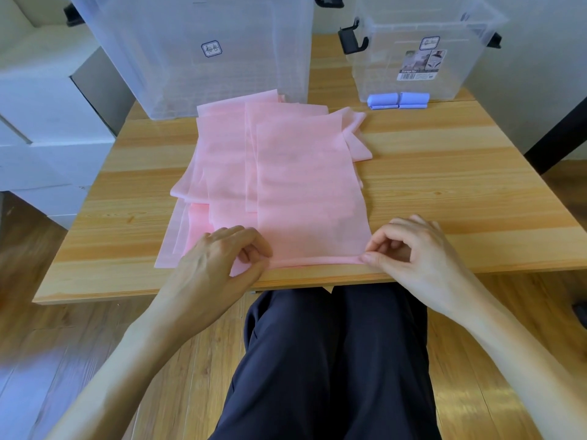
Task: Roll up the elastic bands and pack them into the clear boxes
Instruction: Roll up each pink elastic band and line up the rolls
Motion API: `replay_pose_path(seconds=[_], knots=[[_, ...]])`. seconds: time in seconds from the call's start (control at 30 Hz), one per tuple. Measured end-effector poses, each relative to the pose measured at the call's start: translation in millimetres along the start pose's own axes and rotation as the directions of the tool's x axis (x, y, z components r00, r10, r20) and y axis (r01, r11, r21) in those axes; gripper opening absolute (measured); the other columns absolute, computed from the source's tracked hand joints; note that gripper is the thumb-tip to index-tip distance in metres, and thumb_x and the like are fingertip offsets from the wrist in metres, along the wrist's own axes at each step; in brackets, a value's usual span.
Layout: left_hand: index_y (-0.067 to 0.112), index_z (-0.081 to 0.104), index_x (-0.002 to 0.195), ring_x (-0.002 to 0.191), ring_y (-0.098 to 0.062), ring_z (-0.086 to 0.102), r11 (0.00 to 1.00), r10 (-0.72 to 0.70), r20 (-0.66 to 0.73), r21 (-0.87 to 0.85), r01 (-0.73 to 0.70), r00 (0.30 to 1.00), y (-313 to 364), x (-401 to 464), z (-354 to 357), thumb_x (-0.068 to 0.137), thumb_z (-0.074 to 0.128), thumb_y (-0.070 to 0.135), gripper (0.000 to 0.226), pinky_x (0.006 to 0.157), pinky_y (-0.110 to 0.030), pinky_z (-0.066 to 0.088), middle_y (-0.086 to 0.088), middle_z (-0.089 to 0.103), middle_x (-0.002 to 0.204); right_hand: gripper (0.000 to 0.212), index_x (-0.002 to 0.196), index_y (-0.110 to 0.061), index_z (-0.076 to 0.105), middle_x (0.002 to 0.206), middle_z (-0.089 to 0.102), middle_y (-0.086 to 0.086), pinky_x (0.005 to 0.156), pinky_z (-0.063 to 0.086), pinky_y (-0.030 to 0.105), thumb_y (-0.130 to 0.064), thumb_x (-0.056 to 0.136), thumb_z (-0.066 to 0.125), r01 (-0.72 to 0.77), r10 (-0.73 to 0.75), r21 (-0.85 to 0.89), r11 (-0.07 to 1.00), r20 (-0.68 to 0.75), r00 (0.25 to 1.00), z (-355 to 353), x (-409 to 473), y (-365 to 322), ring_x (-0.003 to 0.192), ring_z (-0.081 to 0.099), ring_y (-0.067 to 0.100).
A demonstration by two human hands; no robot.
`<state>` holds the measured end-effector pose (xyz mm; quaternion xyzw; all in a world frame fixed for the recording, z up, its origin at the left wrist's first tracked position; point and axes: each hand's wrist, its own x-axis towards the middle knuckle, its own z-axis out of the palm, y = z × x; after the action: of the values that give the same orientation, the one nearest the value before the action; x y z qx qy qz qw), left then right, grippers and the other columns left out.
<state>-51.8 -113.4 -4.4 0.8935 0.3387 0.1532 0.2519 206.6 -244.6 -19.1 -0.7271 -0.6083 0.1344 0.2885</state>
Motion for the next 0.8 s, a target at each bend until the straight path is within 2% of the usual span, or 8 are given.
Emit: replay_pose_path(seconds=[0.1,0.27,0.37,0.47,0.53,0.67,0.8], knots=[[0.035,0.062,0.092,0.091,-0.004,0.055,0.999,0.029,-0.039,0.033,-0.028,0.999,-1,0,2,0.093,0.063,0.025,0.01,0.086,-0.023,0.042,0.017,0.058,0.085,0.014,0.076,-0.032,0.064,0.078,0.061,-0.017,0.085,0.028,0.013,-0.045,0.08,0.067,0.013,-0.012,0.016,1.0,-0.029,1.0,1,-1,0,0.09,0.049,0.005],[0.035,0.072,0.093,0.09,-0.005,0.056,0.998,0.057,-0.082,0.023,-0.055,0.995,-4,-3,4,0.092,0.062,0.026,0.012,0.085,-0.026,0.045,0.017,0.057,0.089,0.024,0.081,-0.03,0.07,0.082,0.058,-0.015,0.086,0.027,0.012,-0.051,0.082,0.059,0.072,-0.071,0.01,0.997,-0.048,0.996,3,-5,6,0.092,0.046,0.005],[0.036,0.073,0.093,0.09,-0.005,0.057,1.0,0.015,-0.102,-0.011,-0.016,0.995,-4,-4,6,0.092,0.066,0.027,0.011,0.083,-0.027,0.046,0.017,0.059,0.09,0.021,0.083,-0.03,0.072,0.085,0.058,-0.014,0.089,0.029,0.018,-0.05,0.08,0.064,0.063,-0.06,0.046,0.997,-0.065,0.996,4,-7,9,0.096,0.047,0.006],[0.039,0.071,0.088,0.091,-0.009,0.057,0.999,-0.02,-0.088,-0.051,0.016,0.996,-7,-2,7,0.088,0.062,0.04,0.009,0.081,-0.025,0.045,0.017,0.059,0.09,0.021,0.085,-0.03,0.071,0.085,0.058,-0.016,0.088,0.032,0.024,-0.048,0.084,0.059,0.074,-0.072,0.037,0.997,-0.059,0.996,4,-4,10,0.094,0.046,0.006],[0.039,0.069,0.085,0.092,-0.01,0.057,0.998,-0.026,-0.068,-0.061,0.022,0.997,-7,0,6,0.091,0.063,0.038,0.008,0.081,-0.02,0.043,0.017,0.059,0.09,0.022,0.086,-0.031,0.07,0.085,0.057,-0.016,0.089,0.031,0.025,-0.047,0.087,0.056,0.083,-0.083,0.001,0.997,-0.025,0.996,1,-2,10,0.094,0.045,0.006],[0.044,0.06,0.08,0.093,-0.006,0.054,0.999,-0.018,-0.011,-0.05,0.018,1.0,0,-2,0,0.092,0.06,0.033,0.016,0.08,-0.008,0.036,0.018,0.059,0.083,0.023,0.085,-0.031,0.071,0.084,0.058,-0.014,0.089,0.027,0.016,-0.047,0.087,0.055,0.055,-0.055,-0.009,0.998,0.042,0.998,-5,-4,6,0.094,0.044,0.005],[0.033,0.066,0.084,0.091,-0.003,0.056,0.999,-0.042,-0.005,-0.027,0.042,0.999,-1,1,0,0.09,0.064,0.027,0.009,0.077,-0.013,0.041,0.016,0.061,0.082,0.014,0.075,-0.035,0.064,0.08,0.06,-0.015,0.086,0.024,0.01,-0.047,0.082,0.062,0.0,0.001,-0.031,1.0,0.034,0.999,-4,-1,1,0.092,0.046,0.004]])
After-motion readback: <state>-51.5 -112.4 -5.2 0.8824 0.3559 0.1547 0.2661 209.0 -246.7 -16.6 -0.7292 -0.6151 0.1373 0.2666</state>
